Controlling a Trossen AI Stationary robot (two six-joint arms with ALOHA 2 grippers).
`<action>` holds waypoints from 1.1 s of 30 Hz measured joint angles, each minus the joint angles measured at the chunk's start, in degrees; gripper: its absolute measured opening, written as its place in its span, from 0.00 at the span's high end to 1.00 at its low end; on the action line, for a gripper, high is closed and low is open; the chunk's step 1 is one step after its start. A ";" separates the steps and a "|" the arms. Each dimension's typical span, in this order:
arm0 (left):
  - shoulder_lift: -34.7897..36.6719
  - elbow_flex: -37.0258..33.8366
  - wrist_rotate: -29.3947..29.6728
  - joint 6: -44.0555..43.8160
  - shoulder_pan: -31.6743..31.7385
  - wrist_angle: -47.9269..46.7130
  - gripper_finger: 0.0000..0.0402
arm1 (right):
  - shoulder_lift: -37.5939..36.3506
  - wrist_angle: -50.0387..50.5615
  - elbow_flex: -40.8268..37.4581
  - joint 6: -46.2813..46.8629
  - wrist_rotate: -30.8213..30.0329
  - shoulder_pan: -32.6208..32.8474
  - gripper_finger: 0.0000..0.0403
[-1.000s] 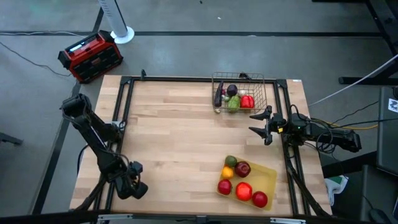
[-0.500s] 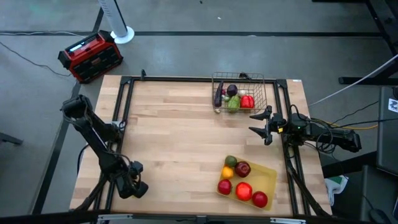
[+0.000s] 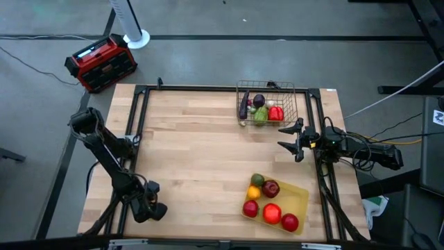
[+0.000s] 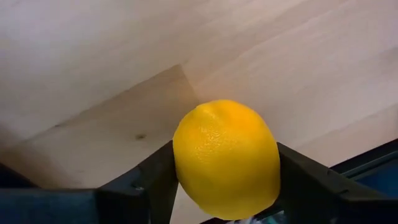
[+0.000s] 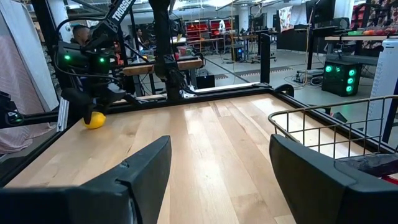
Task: Sort produce into baskets
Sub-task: Put the lemon into the yellow bin
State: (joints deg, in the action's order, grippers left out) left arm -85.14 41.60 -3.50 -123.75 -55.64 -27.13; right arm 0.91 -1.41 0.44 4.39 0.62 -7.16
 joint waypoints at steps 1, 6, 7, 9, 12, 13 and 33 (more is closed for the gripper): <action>0.00 0.00 0.67 -0.82 0.19 0.25 0.46 | 0.00 0.02 -0.01 0.01 0.00 0.02 0.33; 0.00 0.00 7.63 0.38 2.61 4.50 0.45 | 0.00 0.01 -0.01 0.01 0.00 0.01 0.33; 0.00 0.00 9.28 1.30 3.36 5.48 0.45 | 0.00 0.02 -0.01 0.00 -0.01 0.01 0.33; 0.00 0.00 12.94 3.54 5.12 7.60 0.45 | 0.00 0.00 -0.01 0.01 -0.01 0.02 0.33; 0.00 0.02 18.94 9.41 8.42 11.39 0.45 | 0.00 0.01 -0.01 0.01 0.00 0.00 0.33; 0.00 0.02 20.94 12.09 9.65 12.66 0.45 | 0.00 0.00 0.01 -0.01 0.00 0.02 0.33; -17.62 8.23 18.82 69.35 36.05 67.91 0.44 | -0.02 0.00 -0.01 0.01 -0.02 0.00 0.33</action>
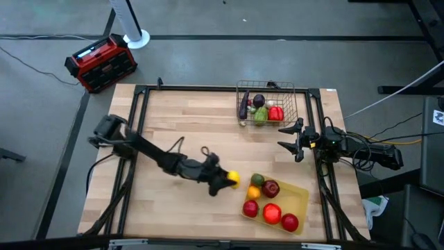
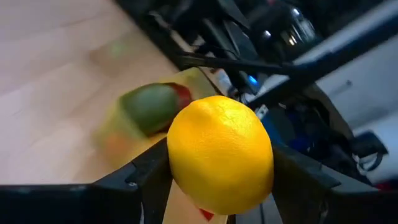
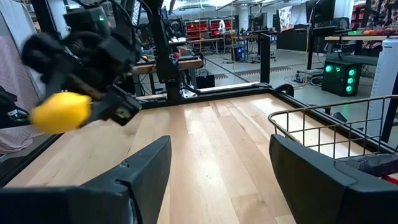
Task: Sort produce into baskets
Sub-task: Put the lemon into the yellow bin, then return to Home Position
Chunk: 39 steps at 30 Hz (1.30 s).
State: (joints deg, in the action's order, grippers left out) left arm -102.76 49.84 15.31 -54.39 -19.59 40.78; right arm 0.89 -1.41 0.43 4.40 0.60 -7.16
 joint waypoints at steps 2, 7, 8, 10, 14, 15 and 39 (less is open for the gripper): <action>-3.05 3.96 -2.24 3.54 0.59 0.11 0.44 | 0.00 0.00 0.02 -0.02 0.00 0.00 0.33; -9.84 13.37 -5.57 12.87 1.69 0.22 0.44 | 0.00 0.00 0.00 -0.01 0.00 0.00 0.33; -11.10 15.12 -6.18 14.79 1.83 0.21 0.44 | 0.02 0.00 0.00 -0.01 0.00 0.02 0.33; -13.66 18.42 -7.36 18.47 2.11 0.17 0.44 | 0.00 0.00 0.01 -0.01 0.00 0.00 0.33; -18.37 24.39 -10.31 23.28 2.36 0.14 0.44 | 0.01 0.00 0.01 -0.02 0.00 0.00 0.33; -19.41 25.52 -10.99 23.46 2.36 -0.04 0.44 | 0.02 0.00 0.00 -0.02 0.00 0.01 0.33; -24.19 30.56 -13.51 23.83 2.83 -4.31 0.04 | 0.00 0.00 0.00 -0.01 0.00 0.01 0.33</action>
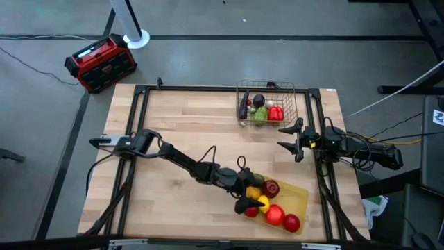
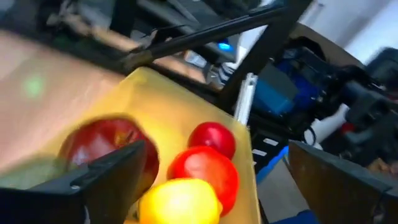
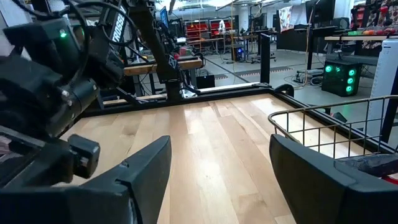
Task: Sort produce into baskets
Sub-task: Return to Home Position
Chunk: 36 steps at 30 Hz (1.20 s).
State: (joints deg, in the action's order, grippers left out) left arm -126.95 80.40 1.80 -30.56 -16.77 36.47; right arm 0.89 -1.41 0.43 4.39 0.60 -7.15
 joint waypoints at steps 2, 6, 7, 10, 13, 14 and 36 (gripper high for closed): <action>1.05 -0.02 -2.76 4.14 0.93 -0.06 0.03 | 0.02 0.00 0.00 0.01 0.00 0.00 0.33; 4.11 -0.02 -10.56 10.26 4.42 -2.27 0.03 | 0.01 0.00 0.00 -0.01 0.00 0.00 0.33; 5.14 -0.02 -13.34 9.04 5.53 -4.02 0.04 | 0.00 0.00 0.00 0.01 0.00 -0.01 0.33; 7.97 -0.04 -20.04 7.58 9.01 -8.37 0.07 | 0.00 0.00 0.00 0.01 0.00 0.00 0.33; 10.74 -0.02 -22.30 7.71 12.55 -13.90 0.11 | 0.00 0.00 0.00 0.01 0.00 0.01 0.33; 11.61 -0.03 -22.33 8.12 13.50 -15.76 0.13 | 0.00 0.00 0.00 -0.01 0.00 0.01 0.33; 25.15 -0.09 -4.21 33.09 20.56 -52.94 0.91 | 0.00 0.00 0.00 0.01 0.00 0.01 0.33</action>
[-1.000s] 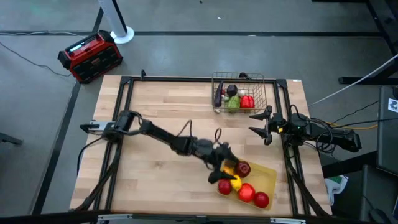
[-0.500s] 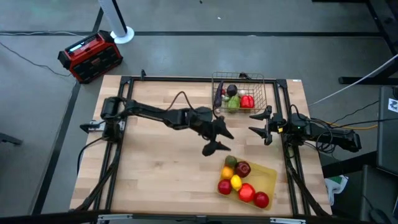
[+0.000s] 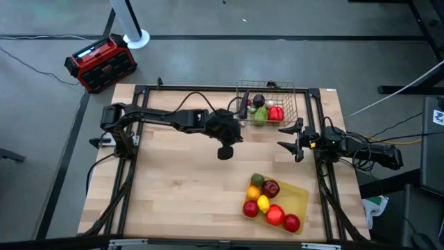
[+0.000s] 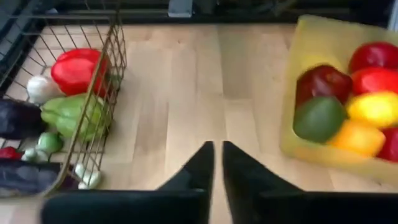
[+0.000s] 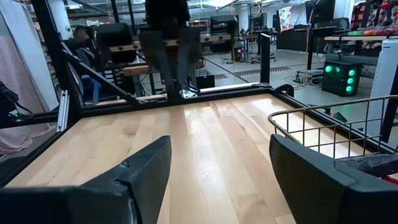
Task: Sort produce into baskets
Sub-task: Return to Home Position
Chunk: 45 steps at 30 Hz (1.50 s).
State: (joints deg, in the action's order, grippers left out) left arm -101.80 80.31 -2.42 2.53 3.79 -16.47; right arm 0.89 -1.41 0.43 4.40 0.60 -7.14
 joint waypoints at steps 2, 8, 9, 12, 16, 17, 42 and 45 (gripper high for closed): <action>1.29 -0.54 0.21 0.51 -0.38 -1.66 0.97 | 0.00 0.00 0.00 -0.02 0.00 0.00 0.33; 10.89 -10.84 1.82 1.32 -0.37 1.13 0.97 | 0.00 0.00 0.00 0.00 0.00 -0.02 0.33; 13.33 -13.79 2.66 0.81 -0.37 2.59 0.98 | 0.00 0.00 0.01 0.00 0.00 -0.02 0.33; 21.03 -23.72 3.61 -0.72 -0.42 7.94 0.99 | 0.01 0.00 0.00 0.00 0.00 -0.01 0.33; 33.32 -37.36 3.71 -2.83 -0.53 15.07 0.98 | 0.02 0.00 0.02 0.00 0.00 0.00 0.33; 36.34 -40.76 3.84 -3.32 -0.69 16.78 0.99 | 0.02 0.00 0.00 0.00 0.00 -0.02 0.33; 94.31 -79.84 4.81 -4.79 -2.03 26.43 0.99 | 0.02 0.00 0.02 -0.01 0.00 -0.01 0.33; 96.80 -79.84 4.83 -3.59 -2.03 24.02 0.98 | 0.02 0.00 0.02 -0.02 0.00 -0.02 0.33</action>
State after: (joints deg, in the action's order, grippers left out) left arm -5.00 0.47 2.42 -1.06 1.76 7.55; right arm 0.91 -1.41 0.45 4.38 0.60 -7.16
